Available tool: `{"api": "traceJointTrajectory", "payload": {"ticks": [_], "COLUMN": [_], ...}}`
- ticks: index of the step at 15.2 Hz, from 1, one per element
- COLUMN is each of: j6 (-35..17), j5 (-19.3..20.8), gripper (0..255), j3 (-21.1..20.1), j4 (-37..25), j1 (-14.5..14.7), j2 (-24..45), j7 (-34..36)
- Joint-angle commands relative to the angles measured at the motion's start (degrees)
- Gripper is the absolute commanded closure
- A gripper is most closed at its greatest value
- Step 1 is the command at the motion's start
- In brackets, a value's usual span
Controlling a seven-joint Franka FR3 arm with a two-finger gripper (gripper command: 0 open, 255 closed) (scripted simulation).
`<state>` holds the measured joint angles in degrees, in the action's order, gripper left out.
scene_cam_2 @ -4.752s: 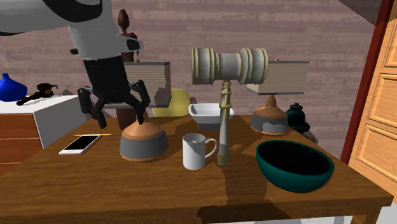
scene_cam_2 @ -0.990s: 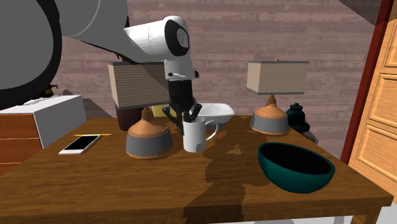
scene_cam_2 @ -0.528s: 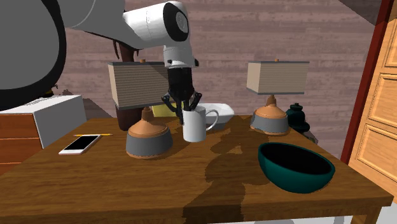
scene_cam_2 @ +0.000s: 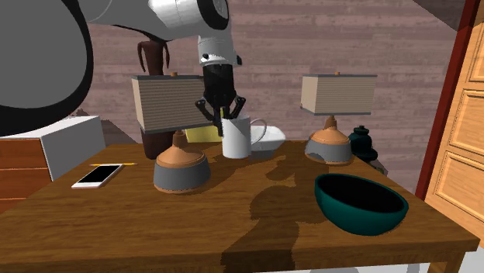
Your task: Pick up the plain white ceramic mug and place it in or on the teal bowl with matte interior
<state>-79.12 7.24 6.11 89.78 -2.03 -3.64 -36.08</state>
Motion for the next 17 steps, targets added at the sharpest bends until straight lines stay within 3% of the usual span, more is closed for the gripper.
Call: {"api": "traceJointTrajectory", "payload": {"ticks": [1,4,17], "j6": [1.7,3.8,3.7], "j5": [0.0,0.0,0.9], "gripper": [255,255,255], "j3": [0.1,0.1,9.7], "j4": [-2.2,-5.2,-12.8], "j1": [-0.1,-0.1,-9.4], "j2": [0.5,1.4,6.6], "j7": [-0.3,-0.6,-20.0]}}
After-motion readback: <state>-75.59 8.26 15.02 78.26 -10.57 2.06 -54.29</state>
